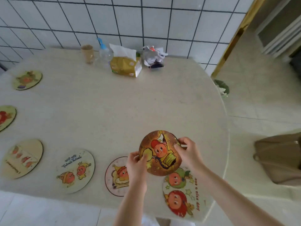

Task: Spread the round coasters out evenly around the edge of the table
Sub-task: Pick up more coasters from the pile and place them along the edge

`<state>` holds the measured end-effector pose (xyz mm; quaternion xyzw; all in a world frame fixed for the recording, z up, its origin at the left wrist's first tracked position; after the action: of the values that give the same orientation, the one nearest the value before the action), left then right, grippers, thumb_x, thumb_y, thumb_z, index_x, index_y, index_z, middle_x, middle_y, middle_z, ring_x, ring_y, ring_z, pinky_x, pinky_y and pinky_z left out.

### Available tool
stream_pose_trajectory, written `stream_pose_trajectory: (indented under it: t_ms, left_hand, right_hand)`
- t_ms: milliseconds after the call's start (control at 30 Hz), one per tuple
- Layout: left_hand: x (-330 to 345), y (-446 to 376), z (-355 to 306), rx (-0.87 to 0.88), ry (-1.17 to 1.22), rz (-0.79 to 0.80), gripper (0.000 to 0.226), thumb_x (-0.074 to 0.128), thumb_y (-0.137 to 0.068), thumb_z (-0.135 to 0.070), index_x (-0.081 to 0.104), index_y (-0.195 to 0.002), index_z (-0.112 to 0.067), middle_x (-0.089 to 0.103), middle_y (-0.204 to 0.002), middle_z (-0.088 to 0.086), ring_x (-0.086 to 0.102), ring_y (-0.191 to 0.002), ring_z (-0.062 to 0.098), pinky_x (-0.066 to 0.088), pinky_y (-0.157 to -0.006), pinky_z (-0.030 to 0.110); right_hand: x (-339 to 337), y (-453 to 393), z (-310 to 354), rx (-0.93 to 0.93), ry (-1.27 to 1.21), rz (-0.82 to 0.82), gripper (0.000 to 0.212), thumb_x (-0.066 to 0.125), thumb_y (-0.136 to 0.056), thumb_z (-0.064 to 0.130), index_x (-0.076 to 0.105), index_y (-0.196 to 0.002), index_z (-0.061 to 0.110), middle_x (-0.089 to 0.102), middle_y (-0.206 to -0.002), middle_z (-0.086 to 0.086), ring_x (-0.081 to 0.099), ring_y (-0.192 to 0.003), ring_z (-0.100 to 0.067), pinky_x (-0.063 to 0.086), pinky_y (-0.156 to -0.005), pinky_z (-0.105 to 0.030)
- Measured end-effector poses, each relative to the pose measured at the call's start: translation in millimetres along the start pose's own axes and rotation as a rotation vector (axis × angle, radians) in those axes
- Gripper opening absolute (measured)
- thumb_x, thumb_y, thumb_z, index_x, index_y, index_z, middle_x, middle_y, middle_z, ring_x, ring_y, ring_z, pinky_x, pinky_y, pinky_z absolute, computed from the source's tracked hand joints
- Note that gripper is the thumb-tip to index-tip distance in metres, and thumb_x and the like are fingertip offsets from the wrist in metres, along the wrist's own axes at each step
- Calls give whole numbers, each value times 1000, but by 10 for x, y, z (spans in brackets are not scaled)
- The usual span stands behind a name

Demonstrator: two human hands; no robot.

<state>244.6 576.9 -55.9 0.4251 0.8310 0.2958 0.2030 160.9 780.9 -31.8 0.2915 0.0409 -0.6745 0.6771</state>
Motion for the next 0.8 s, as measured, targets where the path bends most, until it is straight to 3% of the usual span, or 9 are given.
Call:
stream_pose_trajectory:
  t_ms: [67,200,333,500,533,600,667,733,800]
  left_hand:
    - [280,152,116,-25,-49,36,10,67,-82,-12,60,-88,-15,70,-92,13,66,-81,29,55,-76,45]
    - [816,250,152,-28,-86,143,11,65,-83,-12,59,-91,-15,67,-93,12,63,-76,22,52,-63,35]
    - [1291,130,51,-12,-145,234,14,63,-81,-10,58,-93,-15,68,-94,10,68,-85,28,59,-70,40]
    - [1604,-54,-3,-16,-222,257,5,61,-84,-12,58,-88,-14,68,-92,12,68,-85,29,59,-77,47]
    - [1632,-88,-3,-22,-262,256,3,59,-86,-15,58,-86,-13,67,-89,11,66,-82,27,59,-76,44]
    - [1654,-139,-11,1,-382,249,16,56,-88,-19,55,-74,-12,59,-72,7,54,-64,22,46,-60,31]
    - [1657,-182,-28,37,-444,238,20,56,-89,-20,53,-71,-12,53,-66,5,46,-58,20,35,-55,27]
    - [1672,-203,-63,54,-421,252,12,58,-89,-23,59,-83,-13,61,-75,5,55,-65,20,44,-56,29]
    - [1687,-225,-100,58,-395,271,11,58,-90,-24,60,-92,-13,66,-89,8,64,-82,24,57,-73,40]
  right_hand:
    - [-318,24,-207,42,-1,-36,10,61,-90,22,60,-99,19,58,-88,16,60,-78,0,48,-54,-17]
    - [-820,-129,-321,79,-15,-128,7,59,-91,23,61,-97,19,59,-86,15,65,-77,-9,58,-61,-31]
    - [-1154,-445,-228,85,76,-225,3,59,-89,24,58,-88,26,57,-75,20,56,-64,4,39,-45,-15]
    - [-1256,-880,-212,143,161,-200,6,57,-89,21,62,-87,22,58,-71,14,52,-63,1,34,-49,-18]
    - [-1230,-951,-247,163,181,-175,6,57,-90,20,63,-89,20,58,-72,12,52,-64,-1,34,-50,-18]
    - [-1171,-1020,-307,188,205,-137,12,56,-91,18,65,-98,13,61,-83,3,55,-72,-11,37,-53,-20]
    - [-1136,-1043,-348,175,190,-124,16,55,-92,15,65,-101,7,60,-91,-3,57,-87,-19,42,-63,-24]
    - [-1158,-1057,-346,142,152,-122,9,54,-92,16,62,-94,12,60,-83,3,58,-83,-17,42,-59,-24]
    - [-1226,-1059,-298,114,148,-127,5,56,-91,18,60,-87,19,59,-75,10,58,-71,-10,38,-52,-21]
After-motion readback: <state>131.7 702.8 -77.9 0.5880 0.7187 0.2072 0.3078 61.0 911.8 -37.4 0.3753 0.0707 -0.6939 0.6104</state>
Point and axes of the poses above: each hand's wrist, its own y-axis away from the middle knuckle, its own x-axis out of the palm, z = x × y, the point moved 7 cm from there along -y, towards the middle knuckle
